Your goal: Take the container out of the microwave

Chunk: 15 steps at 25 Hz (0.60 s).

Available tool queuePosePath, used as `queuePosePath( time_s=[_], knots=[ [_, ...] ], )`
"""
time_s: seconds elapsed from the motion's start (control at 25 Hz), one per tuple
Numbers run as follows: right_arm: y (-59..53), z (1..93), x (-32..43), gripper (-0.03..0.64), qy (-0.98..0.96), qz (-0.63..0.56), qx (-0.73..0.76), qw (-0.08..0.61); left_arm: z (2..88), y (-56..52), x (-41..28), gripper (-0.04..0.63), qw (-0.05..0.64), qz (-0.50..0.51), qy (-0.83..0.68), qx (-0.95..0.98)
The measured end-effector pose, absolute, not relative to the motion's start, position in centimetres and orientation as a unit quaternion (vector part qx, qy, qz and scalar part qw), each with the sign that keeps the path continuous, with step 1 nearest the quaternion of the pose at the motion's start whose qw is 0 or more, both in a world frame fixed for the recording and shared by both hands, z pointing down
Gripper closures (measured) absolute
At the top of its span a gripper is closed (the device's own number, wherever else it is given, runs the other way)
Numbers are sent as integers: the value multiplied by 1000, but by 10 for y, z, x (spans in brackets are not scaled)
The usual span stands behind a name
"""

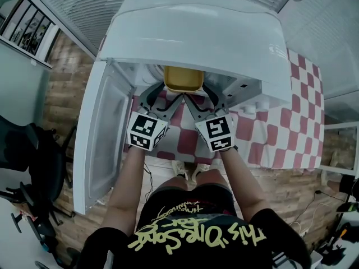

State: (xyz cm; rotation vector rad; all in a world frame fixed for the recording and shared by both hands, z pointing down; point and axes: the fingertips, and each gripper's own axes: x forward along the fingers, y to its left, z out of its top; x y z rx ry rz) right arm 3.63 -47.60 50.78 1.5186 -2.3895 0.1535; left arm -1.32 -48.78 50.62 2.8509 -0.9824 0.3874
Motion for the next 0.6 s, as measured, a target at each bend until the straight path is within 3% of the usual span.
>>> queuePosePath(
  time_s=[0.6],
  knots=[
    [-469,503,38,390,-830,69,539,125,501,-480,-14,376,67,107,-356,926]
  ],
)
